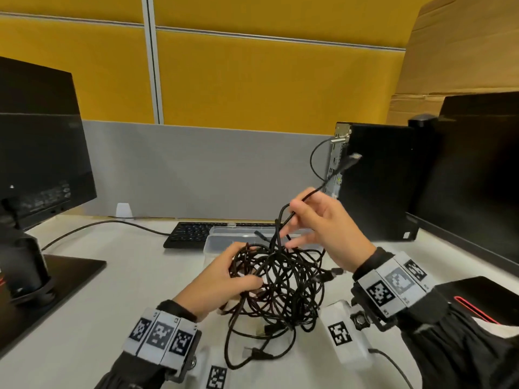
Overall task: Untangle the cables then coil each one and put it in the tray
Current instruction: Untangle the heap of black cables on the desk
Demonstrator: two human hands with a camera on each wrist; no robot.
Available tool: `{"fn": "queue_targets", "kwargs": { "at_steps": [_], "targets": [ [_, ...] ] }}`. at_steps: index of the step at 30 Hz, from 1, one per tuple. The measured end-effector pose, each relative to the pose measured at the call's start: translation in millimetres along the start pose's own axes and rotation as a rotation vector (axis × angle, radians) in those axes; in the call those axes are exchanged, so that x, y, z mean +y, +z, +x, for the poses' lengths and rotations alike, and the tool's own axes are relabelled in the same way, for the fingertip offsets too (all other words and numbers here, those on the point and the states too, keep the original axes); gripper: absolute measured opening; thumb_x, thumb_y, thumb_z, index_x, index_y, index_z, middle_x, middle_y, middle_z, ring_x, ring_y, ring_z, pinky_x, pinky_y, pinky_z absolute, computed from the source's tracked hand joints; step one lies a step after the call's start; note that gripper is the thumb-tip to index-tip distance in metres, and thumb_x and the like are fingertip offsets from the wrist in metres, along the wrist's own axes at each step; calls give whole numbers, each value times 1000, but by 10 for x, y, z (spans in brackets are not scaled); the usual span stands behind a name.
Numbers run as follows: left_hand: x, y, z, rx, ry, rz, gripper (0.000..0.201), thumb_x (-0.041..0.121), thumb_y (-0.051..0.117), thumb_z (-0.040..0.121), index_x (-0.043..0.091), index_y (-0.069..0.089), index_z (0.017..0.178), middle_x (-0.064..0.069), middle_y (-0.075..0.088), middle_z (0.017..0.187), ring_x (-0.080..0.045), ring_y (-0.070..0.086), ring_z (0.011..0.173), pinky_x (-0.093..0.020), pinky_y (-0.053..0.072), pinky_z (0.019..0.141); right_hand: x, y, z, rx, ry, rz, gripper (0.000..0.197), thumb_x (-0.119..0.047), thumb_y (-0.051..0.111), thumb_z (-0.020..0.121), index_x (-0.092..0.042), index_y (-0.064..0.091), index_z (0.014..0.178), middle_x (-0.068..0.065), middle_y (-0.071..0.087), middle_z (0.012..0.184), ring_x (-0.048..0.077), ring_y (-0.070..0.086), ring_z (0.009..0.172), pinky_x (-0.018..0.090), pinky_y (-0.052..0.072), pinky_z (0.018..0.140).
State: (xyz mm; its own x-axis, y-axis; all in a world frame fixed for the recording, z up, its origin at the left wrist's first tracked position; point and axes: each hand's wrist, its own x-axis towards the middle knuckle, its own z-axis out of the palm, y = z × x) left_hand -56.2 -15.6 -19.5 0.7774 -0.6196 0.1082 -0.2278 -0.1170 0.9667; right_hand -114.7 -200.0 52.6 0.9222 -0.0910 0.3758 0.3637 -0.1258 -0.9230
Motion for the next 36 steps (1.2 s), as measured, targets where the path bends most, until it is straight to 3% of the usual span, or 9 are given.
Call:
{"fn": "queue_targets", "kwargs": {
  "at_steps": [3,12,15,18,21,24,28,33,36],
  "targets": [
    [27,43,4,60,55,-143,38,4,62,85,30,54,110,-5,66,97,-21,70,77,-30,56,61,-42,-49,12,21,-21,-21,13,-14,50,95,-4,54,87,9,61,67,31,69,73,36,60,59],
    [88,22,-3,85,153,-247,34,3,61,82,28,59,106,-8,59,80,-11,58,56,-25,50,49,-168,-23,111,-90,-22,-254,12,-11,50,94,-7,58,85,10,67,71,21,68,68,33,59,59],
    [72,-11,17,90,155,-238,38,15,61,68,29,60,104,-7,60,79,-17,57,57,-27,50,48,-151,28,139,-132,-7,-316,10,-12,53,93,-6,60,87,8,66,69,18,67,67,31,59,58],
    [44,-22,19,76,168,-227,38,14,60,66,32,62,100,-2,62,73,-23,55,59,-30,48,47,-79,120,145,-221,13,-443,14,-13,55,92,-2,63,91,8,66,70,13,64,64,21,55,53],
    [33,-20,21,64,168,-249,39,12,59,67,30,61,102,2,64,67,-21,53,55,-29,47,47,-77,124,160,-242,29,-457,13,-13,57,91,-3,65,90,2,66,69,11,62,63,23,56,54],
    [45,-56,40,70,161,-338,37,11,58,68,23,61,103,-4,65,70,-20,54,57,-29,47,46,-161,79,164,-183,-1,-382,12,-15,57,92,-7,65,93,6,69,76,15,65,70,26,55,59],
    [59,-101,43,95,189,-462,34,7,58,67,21,64,98,-10,61,81,-28,53,71,-28,46,45,-243,40,136,-186,-34,-575,14,-24,60,90,-12,66,96,-2,66,77,4,57,65,19,46,55],
    [54,-129,42,124,220,-465,35,8,58,67,19,63,100,-6,62,78,-20,54,62,-28,45,46,-284,-30,40,-282,3,-737,18,-27,63,86,-9,64,89,-5,56,68,1,49,57,16,43,53],
    [50,-131,46,152,216,-470,37,8,57,67,20,62,102,-5,60,78,-14,56,62,-28,45,47,-282,-49,9,-218,81,-527,11,-23,58,89,-14,63,85,-3,60,71,4,53,61,18,44,56]
  ]
}}
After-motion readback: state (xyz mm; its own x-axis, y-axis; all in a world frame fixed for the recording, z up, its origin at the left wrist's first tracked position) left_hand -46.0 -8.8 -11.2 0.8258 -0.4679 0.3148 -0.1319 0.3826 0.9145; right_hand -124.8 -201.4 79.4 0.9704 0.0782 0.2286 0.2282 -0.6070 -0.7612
